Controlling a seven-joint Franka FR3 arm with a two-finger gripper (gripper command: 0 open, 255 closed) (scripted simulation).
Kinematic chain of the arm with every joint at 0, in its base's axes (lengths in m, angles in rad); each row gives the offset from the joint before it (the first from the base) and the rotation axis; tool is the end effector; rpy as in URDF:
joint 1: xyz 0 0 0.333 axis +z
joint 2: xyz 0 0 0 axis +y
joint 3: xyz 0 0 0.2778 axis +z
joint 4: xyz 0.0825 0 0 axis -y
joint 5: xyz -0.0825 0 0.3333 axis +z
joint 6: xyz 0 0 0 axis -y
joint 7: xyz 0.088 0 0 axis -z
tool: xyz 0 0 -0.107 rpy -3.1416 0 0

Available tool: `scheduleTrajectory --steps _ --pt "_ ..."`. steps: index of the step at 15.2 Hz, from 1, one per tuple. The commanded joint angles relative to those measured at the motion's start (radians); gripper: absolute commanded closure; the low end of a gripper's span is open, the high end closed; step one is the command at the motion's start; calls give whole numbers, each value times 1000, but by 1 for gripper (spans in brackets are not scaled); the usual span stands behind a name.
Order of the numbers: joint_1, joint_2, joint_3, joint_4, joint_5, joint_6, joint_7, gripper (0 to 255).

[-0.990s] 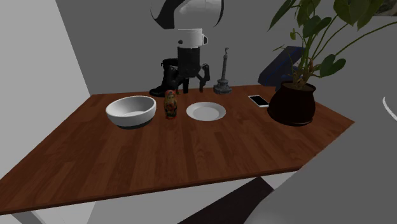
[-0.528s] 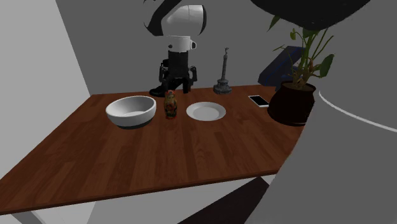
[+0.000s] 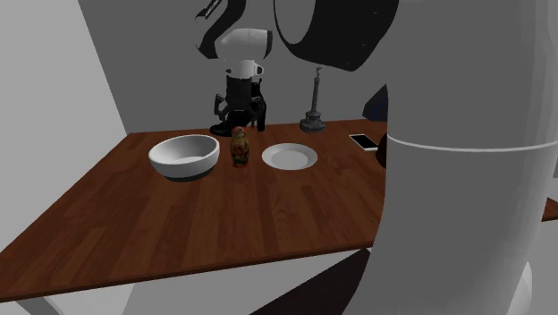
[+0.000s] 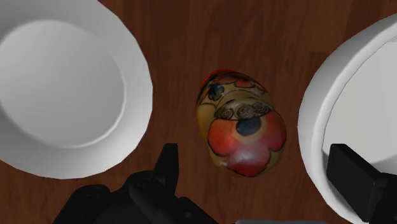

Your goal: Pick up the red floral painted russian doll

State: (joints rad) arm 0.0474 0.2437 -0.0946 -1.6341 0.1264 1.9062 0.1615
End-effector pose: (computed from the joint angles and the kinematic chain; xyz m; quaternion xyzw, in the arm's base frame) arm 0.5807 -0.0139 0.4571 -0.9912 0.1223 -0.0121 0.0493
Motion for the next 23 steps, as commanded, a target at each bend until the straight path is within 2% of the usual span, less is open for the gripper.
scheduleTrajectory --steps 1,7,8,17,23 --pt "-1 12 0 -9 4 22 -4 0" --pt "-1 24 1 -55 7 78 -10 0" --pt "-1 22 1 -56 7 78 -11 255" --pt "-1 24 1 -55 7 78 -10 255" --pt "-1 9 0 7 3 4 -2 255"
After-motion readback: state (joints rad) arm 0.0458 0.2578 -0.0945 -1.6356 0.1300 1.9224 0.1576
